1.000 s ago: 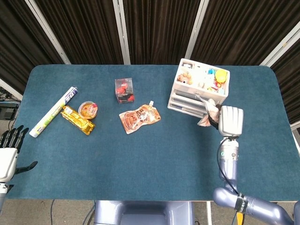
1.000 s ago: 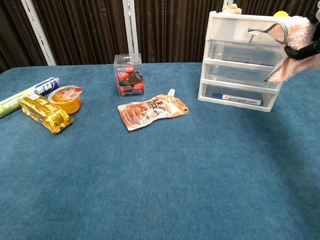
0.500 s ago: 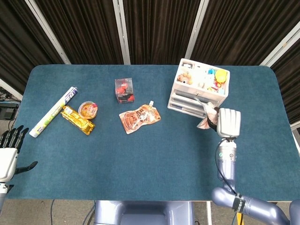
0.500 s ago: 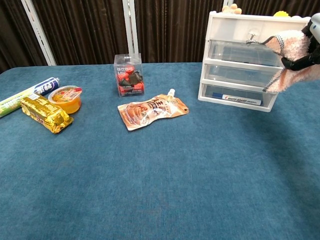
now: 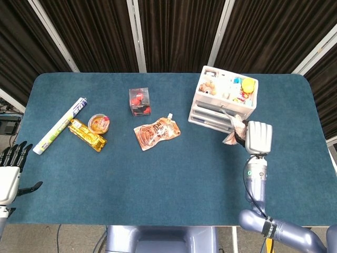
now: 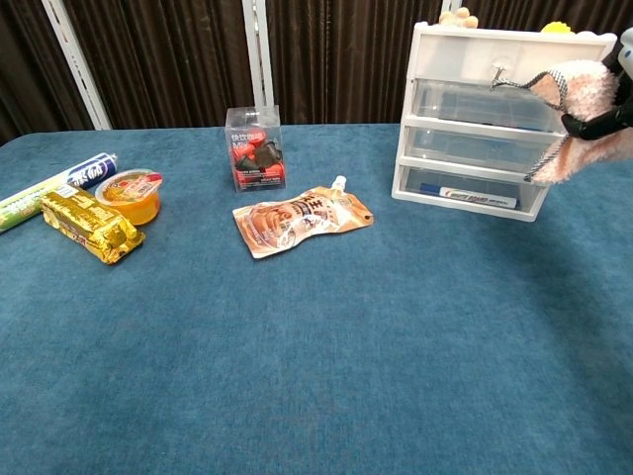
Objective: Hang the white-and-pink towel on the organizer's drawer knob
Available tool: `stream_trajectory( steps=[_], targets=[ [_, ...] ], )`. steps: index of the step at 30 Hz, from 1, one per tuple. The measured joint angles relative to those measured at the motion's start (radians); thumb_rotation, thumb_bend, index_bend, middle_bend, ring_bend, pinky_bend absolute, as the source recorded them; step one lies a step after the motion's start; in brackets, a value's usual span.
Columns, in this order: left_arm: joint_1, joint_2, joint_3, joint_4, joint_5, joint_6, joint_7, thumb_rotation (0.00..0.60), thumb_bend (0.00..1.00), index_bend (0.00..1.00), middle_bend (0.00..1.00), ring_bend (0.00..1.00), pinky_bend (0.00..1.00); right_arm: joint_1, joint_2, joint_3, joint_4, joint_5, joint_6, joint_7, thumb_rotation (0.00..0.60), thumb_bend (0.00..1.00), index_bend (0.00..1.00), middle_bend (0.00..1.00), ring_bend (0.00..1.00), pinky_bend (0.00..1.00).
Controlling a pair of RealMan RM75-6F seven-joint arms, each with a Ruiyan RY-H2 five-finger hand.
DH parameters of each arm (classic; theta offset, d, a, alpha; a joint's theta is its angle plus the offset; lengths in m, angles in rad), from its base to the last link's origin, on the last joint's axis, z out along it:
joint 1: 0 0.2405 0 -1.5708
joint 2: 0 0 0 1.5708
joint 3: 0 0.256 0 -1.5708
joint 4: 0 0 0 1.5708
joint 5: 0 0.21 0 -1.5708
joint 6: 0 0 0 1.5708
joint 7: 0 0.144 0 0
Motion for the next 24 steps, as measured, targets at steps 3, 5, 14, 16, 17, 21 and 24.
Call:
stream_trajectory(
  steps=[3, 5, 14, 16, 17, 21, 24],
  targets=[
    [0.000, 0.000, 0.000, 0.000, 0.002, 0.001, 0.001, 0.600, 0.04, 0.00, 0.00, 0.00, 0.00, -0.001, -0.004, -0.005, 0.005, 0.000, -0.001, -0.002, 0.600, 0.40, 0.79, 0.96, 0.92, 0.82],
    [0.000, -0.001, 0.000, 0.000, 0.003, 0.003, 0.000, 0.600, 0.04, 0.00, 0.00, 0.00, 0.00, 0.000, -0.007, -0.008, 0.010, -0.001, -0.001, -0.006, 0.600, 0.40, 0.79, 0.96, 0.92, 0.82],
    [0.000, 0.000, 0.000, 0.001, 0.003, 0.002, -0.005, 0.600, 0.05, 0.00, 0.00, 0.00, 0.00, -0.006, -0.012, -0.015, 0.026, 0.007, -0.006, -0.003, 0.600, 0.40, 0.79, 0.96, 0.92, 0.82],
    [0.000, -0.001, 0.000, 0.001, 0.003, 0.002, -0.004, 0.600, 0.05, 0.00, 0.00, 0.00, 0.00, -0.008, -0.016, -0.018, 0.028, 0.006, -0.007, 0.002, 0.600, 0.40, 0.79, 0.96, 0.92, 0.82],
    [0.000, -0.001, 0.000, 0.001, 0.003, 0.001, -0.004, 0.600, 0.04, 0.00, 0.00, 0.00, 0.00, -0.009, -0.018, -0.019, 0.029, 0.004, -0.006, 0.005, 0.600, 0.40, 0.79, 0.96, 0.92, 0.82],
    [0.000, -0.001, 0.000, -0.001, 0.001, 0.001, -0.004, 0.600, 0.05, 0.00, 0.00, 0.00, 0.00, -0.010, -0.023, -0.016, 0.031, -0.005, 0.003, 0.015, 0.600, 0.40, 0.79, 0.96, 0.92, 0.82],
    [0.000, -0.001, 0.000, -0.002, -0.001, -0.001, -0.004, 0.600, 0.05, 0.00, 0.00, 0.00, 0.00, -0.007, -0.023, -0.007, 0.030, -0.011, 0.008, 0.021, 0.600, 0.40, 0.79, 0.96, 0.92, 0.82]
  ],
)
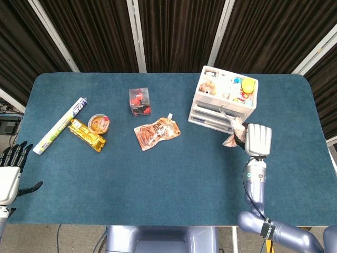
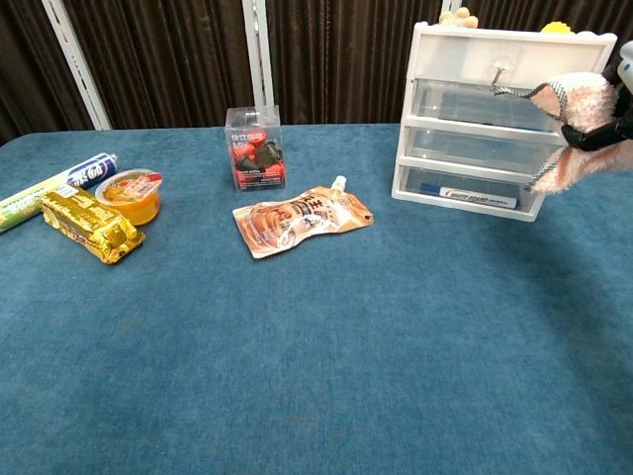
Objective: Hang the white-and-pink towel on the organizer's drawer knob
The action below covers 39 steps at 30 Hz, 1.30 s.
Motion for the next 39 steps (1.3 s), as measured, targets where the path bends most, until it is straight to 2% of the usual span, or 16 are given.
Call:
stream_trajectory(
  steps=[18, 39],
  targets=[
    [0.000, 0.001, 0.000, -0.002, 0.000, 0.000, -0.001, 0.600, 0.04, 0.00, 0.00, 0.00, 0.00, 0.003, 0.002, 0.013, -0.010, -0.018, 0.008, 0.019, 0.600, 0.40, 0.79, 0.96, 0.92, 0.82],
    [-0.001, 0.002, 0.001, -0.004, -0.001, -0.003, -0.004, 0.600, 0.04, 0.00, 0.00, 0.00, 0.00, -0.006, -0.020, -0.016, 0.035, -0.012, -0.014, 0.016, 0.600, 0.40, 0.79, 0.96, 0.91, 0.82]
  ],
)
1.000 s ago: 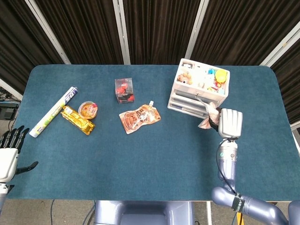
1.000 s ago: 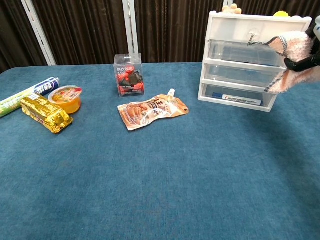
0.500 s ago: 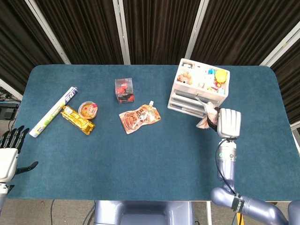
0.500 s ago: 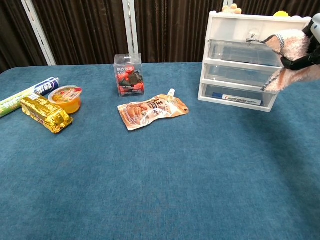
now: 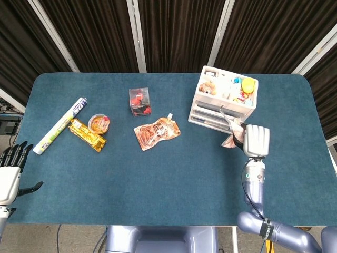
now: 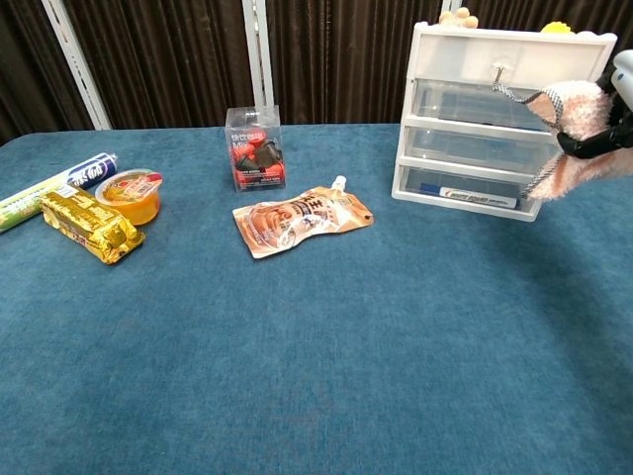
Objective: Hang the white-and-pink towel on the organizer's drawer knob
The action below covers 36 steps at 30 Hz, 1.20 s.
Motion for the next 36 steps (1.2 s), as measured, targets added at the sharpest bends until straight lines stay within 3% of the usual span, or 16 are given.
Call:
stream_trajectory(
  steps=[5, 11, 13, 18, 22, 30, 36],
  targets=[
    [0.000, 0.000, -0.001, 0.000, -0.001, 0.001, 0.001, 0.600, 0.04, 0.00, 0.00, 0.00, 0.00, -0.005, -0.006, -0.007, 0.014, 0.003, -0.008, 0.005, 0.600, 0.33, 0.76, 0.96, 0.90, 0.82],
    [0.000, 0.000, -0.001, -0.002, -0.002, 0.000, 0.000, 0.600, 0.04, 0.00, 0.00, 0.00, 0.00, -0.007, -0.012, -0.015, 0.023, -0.009, -0.013, 0.018, 0.600, 0.20, 0.65, 0.89, 0.85, 0.79],
    [0.000, 0.000, -0.001, -0.002, -0.003, -0.001, 0.000, 0.600, 0.04, 0.00, 0.00, 0.00, 0.00, -0.006, -0.015, -0.015, 0.025, -0.017, -0.014, 0.030, 0.600, 0.14, 0.56, 0.84, 0.79, 0.76],
    [0.000, 0.002, -0.002, -0.004, -0.005, -0.001, -0.001, 0.600, 0.05, 0.00, 0.00, 0.00, 0.00, -0.006, -0.018, -0.018, 0.022, -0.020, -0.025, 0.032, 0.600, 0.01, 0.19, 0.59, 0.55, 0.61],
    [0.000, 0.004, -0.002, -0.004, -0.006, -0.002, -0.004, 0.600, 0.04, 0.00, 0.00, 0.00, 0.00, -0.013, -0.008, -0.026, -0.004, -0.010, -0.029, 0.010, 0.600, 0.00, 0.07, 0.43, 0.40, 0.50],
    [0.002, 0.009, 0.002, -0.008, 0.002, 0.002, -0.009, 0.600, 0.04, 0.00, 0.00, 0.00, 0.00, -0.069, 0.075, -0.072, -0.151, -0.025, -0.002, -0.015, 0.600, 0.00, 0.04, 0.25, 0.20, 0.34],
    [0.009, 0.016, 0.010, -0.015, 0.017, 0.014, 0.000, 0.600, 0.04, 0.00, 0.00, 0.00, 0.00, -0.154, 0.243, -0.161, -0.320, -0.099, 0.020, 0.016, 0.600, 0.00, 0.06, 0.07, 0.01, 0.17]
  ],
)
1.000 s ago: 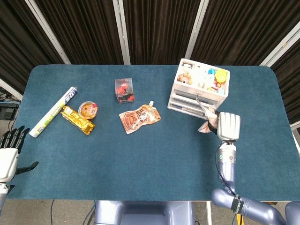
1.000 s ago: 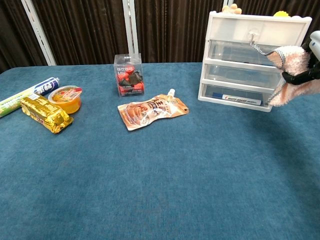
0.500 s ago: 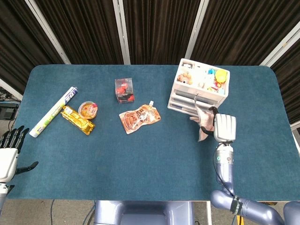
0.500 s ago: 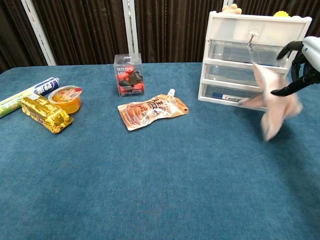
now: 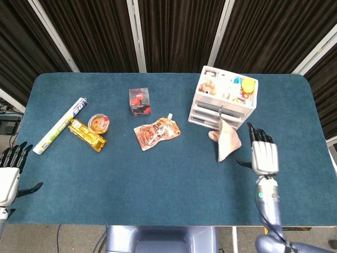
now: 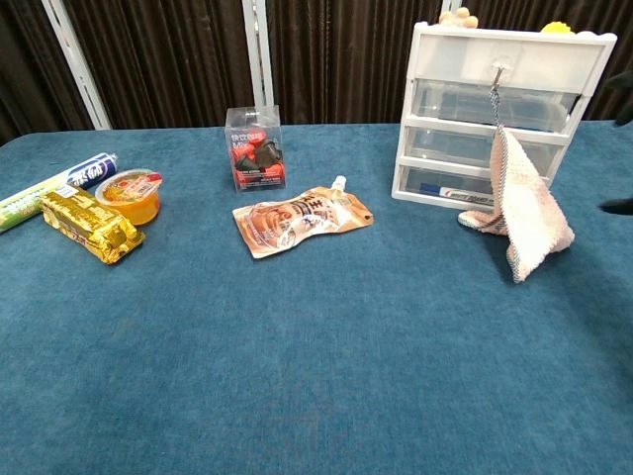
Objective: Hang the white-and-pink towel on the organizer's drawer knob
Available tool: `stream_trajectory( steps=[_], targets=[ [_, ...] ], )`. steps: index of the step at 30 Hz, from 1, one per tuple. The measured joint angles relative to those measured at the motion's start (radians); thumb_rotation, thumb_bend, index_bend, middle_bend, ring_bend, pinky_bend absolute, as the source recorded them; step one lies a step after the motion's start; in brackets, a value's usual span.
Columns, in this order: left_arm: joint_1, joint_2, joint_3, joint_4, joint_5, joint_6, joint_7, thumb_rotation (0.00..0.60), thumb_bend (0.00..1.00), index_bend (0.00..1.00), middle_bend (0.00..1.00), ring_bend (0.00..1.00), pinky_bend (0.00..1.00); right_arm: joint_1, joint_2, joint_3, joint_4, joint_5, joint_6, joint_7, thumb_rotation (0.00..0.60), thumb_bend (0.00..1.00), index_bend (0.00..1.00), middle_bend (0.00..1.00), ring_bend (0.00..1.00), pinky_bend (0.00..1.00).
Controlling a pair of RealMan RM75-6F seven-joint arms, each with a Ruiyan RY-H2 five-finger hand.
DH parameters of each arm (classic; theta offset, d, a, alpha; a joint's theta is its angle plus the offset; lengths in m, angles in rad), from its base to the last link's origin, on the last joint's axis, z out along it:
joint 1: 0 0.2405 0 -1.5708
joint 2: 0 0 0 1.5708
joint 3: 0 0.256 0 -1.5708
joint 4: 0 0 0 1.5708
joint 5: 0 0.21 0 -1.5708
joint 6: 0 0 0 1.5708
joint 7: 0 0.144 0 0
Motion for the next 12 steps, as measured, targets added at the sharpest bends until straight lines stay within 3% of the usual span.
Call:
stream_trajectory(
  steps=[4, 12],
  targets=[
    [0.015, 0.014, 0.023, -0.014, 0.010, 0.005, 0.029, 0.600, 0.04, 0.00, 0.00, 0.00, 0.00, -0.065, 0.147, -0.096, -0.065, -0.111, 0.015, 0.040, 0.600, 0.00, 0.02, 0.00, 0.00, 0.01],
    [0.046, 0.027, 0.066, -0.008, 0.070, 0.037, 0.064, 0.600, 0.04, 0.00, 0.00, 0.00, 0.00, -0.190, 0.297, -0.261, -0.046, -0.355, 0.085, 0.203, 0.600, 0.00, 0.00, 0.00, 0.00, 0.00]
  ],
)
